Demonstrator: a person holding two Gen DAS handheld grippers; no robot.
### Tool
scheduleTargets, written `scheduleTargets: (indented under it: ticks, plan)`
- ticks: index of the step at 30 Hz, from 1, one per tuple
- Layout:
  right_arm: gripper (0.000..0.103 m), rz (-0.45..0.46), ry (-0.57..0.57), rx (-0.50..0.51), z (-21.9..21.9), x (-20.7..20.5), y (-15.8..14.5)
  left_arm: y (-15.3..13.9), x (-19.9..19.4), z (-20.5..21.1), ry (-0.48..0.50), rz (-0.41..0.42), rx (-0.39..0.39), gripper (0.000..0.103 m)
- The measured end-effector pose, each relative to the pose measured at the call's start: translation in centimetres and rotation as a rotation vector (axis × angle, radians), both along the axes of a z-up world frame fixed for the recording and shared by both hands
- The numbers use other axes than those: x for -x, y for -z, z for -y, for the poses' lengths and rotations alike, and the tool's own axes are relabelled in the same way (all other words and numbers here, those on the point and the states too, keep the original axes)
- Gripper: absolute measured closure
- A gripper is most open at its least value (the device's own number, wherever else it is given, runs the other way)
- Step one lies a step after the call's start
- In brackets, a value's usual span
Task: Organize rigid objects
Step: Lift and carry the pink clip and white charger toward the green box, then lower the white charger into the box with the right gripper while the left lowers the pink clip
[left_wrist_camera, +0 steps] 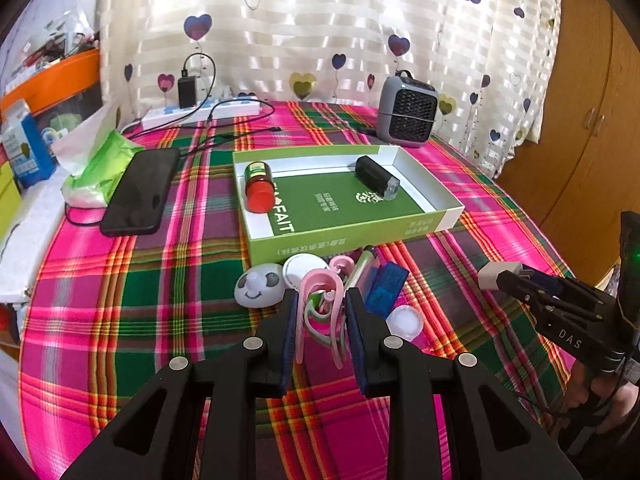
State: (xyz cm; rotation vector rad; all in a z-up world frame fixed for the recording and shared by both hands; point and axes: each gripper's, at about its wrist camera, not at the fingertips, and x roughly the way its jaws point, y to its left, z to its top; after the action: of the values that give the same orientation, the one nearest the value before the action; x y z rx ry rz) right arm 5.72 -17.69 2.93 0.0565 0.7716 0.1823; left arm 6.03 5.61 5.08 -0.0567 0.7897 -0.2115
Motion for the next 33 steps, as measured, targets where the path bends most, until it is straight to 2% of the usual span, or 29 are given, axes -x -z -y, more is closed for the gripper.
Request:
scheduleTargets:
  ticks: [9,19,33]
  plan:
    - [0.067,0.025,-0.024,-0.03,0.3,-1.2,-1.2,-0.4,-1.1,0.4,-0.001,0.001,0.005,0.081]
    - [0.067,0.074,-0.072,-0.046,-0.6,-4.1,-3.4,-0.8,-4.6,0.1,-0.005,-0.014,0.015,0.081]
    - [0.067,0.046,-0.169,-0.082,-4.1,-10.8,-3.5,0.0,-10.2,0.4,0.006,-0.046,-0.004,0.081]
